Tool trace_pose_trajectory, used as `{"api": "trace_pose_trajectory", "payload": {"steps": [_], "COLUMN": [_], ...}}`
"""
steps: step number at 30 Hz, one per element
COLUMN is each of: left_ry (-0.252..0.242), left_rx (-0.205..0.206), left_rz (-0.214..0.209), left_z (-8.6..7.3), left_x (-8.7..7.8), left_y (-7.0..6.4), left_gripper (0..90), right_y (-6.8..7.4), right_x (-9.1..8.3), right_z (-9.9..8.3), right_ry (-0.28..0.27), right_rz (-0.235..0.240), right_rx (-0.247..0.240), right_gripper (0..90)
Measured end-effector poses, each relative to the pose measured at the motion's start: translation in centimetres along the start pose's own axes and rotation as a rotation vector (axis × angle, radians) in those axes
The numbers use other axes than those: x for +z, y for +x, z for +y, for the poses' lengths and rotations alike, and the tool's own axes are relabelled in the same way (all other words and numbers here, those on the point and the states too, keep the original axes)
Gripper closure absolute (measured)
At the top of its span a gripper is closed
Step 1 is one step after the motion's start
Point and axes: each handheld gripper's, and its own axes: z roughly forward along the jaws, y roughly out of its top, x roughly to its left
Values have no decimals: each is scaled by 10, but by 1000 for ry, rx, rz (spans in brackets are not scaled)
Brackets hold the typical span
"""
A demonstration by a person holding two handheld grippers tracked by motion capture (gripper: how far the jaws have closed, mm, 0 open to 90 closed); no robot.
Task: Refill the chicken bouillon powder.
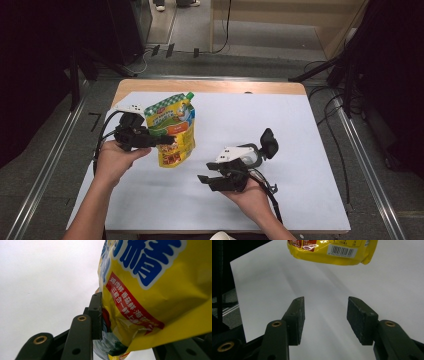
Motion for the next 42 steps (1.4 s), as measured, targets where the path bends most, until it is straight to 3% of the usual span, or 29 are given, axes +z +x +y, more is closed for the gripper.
{"api": "trace_pose_trajectory", "payload": {"steps": [5, 15, 20, 28, 33, 36, 37, 42], "left_ry": [25, 48, 71, 105, 127, 125, 127, 126], "left_rx": [18, 52, 39, -1, -21, -53, -58, -27], "left_rz": [-10, -43, -64, -112, -111, -132, -137, -124], "left_z": [-1, 0, -2, -5, -4, -5, -5, -1], "left_x": [0, -10, -9, 0, 5, 11, 14, 24], "left_y": [-11, -35, -40, -41, -41, -38, -38, -47], "left_gripper": [650, 650, 650, 650, 651, 652, 652, 666], "right_y": [4, 10, 7, 4, 4, 7, 10, 23], "right_x": [11, 35, 42, 45, 47, 44, 44, 43], "right_z": [2, 1, -2, -4, -7, -7, -7, -7], "right_ry": [33, 53, 43, 19, 23, -4, 2, 27], "right_rz": [19, 2, -3, -24, -57, -41, -55, -83], "right_rx": [12, 13, 39, 17, -14, -38, -67, -143], "right_gripper": [510, 491, 493, 498, 495, 539, 493, 467]}}
